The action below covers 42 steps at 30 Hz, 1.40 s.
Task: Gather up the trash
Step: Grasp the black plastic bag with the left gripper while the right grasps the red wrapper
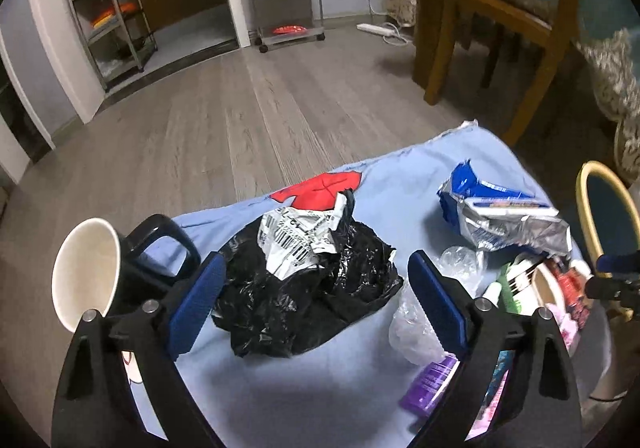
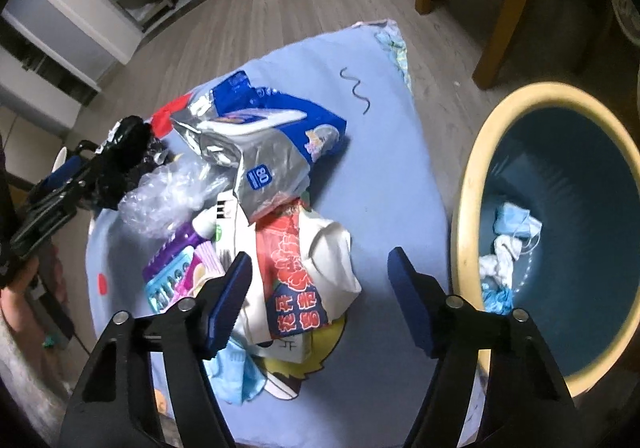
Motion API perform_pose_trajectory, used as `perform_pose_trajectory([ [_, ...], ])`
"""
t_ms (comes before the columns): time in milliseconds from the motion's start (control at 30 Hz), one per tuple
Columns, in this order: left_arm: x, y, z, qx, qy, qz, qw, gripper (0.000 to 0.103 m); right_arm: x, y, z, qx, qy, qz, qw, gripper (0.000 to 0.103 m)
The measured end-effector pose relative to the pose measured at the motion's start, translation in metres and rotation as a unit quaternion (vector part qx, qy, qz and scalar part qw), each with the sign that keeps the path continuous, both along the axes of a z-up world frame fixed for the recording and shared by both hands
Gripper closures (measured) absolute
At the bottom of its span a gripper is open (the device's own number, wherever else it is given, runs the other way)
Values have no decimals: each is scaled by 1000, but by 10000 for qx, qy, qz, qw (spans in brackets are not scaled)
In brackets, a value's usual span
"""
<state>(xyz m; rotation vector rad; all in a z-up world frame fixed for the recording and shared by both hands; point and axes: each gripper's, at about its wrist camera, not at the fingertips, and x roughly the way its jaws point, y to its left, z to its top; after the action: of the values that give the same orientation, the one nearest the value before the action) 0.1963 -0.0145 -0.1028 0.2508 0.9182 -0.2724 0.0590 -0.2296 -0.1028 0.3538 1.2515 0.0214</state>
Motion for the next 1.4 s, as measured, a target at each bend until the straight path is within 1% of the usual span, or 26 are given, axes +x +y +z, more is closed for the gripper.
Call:
perform_pose_trajectory([
  [67, 1, -3, -6, 90, 33, -30, 9999, 13, 0, 1, -1, -23, 8, 33, 10000, 32],
  [167, 4, -1, -11, 136, 109, 41, 9998, 14, 0, 3, -6, -108, 83, 49, 9999, 37],
  [233, 7, 0, -16, 154, 226, 119, 9996, 20, 2, 3, -10, -160, 147, 24, 9998, 41],
  [267, 8, 1, -19, 161, 323, 161, 9992, 31, 2, 3, -11, -193, 160, 35, 9997, 47],
  [300, 9, 3, -21, 132, 406, 166, 9989, 45, 3, 4, -13, -222, 185, 95, 9995, 57],
  [333, 10, 5, -25, 84, 555, 150, 9983, 50, 3, 5, -14, -201, 210, 151, 9995, 64],
  [367, 10, 4, -27, 84, 610, 138, 9980, 60, 3, 6, -15, -173, 248, 217, 9993, 74],
  [400, 9, 5, -28, 101, 624, 132, 9979, 72, 3, 7, -15, -176, 272, 258, 9991, 81],
  [500, 6, 11, -26, 90, 625, 167, 9979, 85, 2, 11, -14, -287, 325, 367, 9984, 86],
  [533, 5, 13, -24, 55, 637, 167, 9978, 86, 2, 11, -13, -319, 353, 393, 9981, 86],
  [633, -3, 17, -15, 122, 550, 134, 9983, 87, 1, 12, -9, -456, 428, 491, 9968, 87],
  [800, -18, 24, 5, 58, 510, 43, 9987, 88, -3, 10, -1, -450, 472, 625, 9959, 87],
  [1000, -39, 19, 34, -112, 419, -23, 9991, 88, -14, 11, 15, -470, 373, 649, 9961, 87],
  [1200, -63, 11, 59, -125, 253, -127, 9995, 88, -27, 9, 31, -606, 279, 650, 9956, 87],
  [1300, -75, 13, 69, -185, 188, -146, 9995, 88, -33, 1, 40, -696, 189, 505, 9961, 87],
  [1400, -87, 15, 82, -210, 56, -139, 9997, 88, -39, -17, 50, -488, 42, 129, 9987, 87],
])
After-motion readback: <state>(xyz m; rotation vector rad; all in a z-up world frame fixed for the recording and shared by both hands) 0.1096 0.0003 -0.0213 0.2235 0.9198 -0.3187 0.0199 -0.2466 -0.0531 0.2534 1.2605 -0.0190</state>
